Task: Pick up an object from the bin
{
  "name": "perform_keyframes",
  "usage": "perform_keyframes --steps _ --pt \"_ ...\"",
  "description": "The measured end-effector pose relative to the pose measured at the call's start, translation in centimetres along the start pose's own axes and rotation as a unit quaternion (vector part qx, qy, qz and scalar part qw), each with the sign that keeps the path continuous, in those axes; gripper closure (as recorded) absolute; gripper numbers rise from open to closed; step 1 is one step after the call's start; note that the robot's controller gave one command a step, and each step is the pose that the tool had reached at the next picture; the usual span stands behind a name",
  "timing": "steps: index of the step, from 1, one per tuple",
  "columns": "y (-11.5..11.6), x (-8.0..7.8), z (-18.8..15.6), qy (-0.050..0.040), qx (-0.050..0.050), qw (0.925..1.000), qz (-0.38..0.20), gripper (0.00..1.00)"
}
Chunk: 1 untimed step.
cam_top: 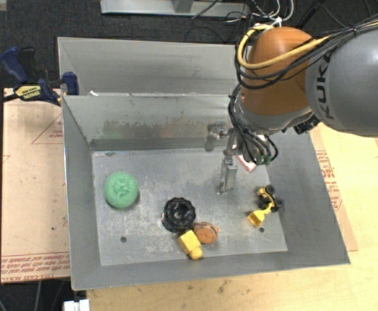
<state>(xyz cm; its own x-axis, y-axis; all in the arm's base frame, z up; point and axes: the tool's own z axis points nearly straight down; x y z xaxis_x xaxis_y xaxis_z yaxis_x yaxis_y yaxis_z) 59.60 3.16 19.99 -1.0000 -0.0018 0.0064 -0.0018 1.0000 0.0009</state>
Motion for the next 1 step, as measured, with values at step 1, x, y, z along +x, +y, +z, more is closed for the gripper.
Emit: perform_keyframes --steps 1 --pt "-0.01 -0.12 -0.50 -0.0040 0.000 1.0000 0.000 0.00"
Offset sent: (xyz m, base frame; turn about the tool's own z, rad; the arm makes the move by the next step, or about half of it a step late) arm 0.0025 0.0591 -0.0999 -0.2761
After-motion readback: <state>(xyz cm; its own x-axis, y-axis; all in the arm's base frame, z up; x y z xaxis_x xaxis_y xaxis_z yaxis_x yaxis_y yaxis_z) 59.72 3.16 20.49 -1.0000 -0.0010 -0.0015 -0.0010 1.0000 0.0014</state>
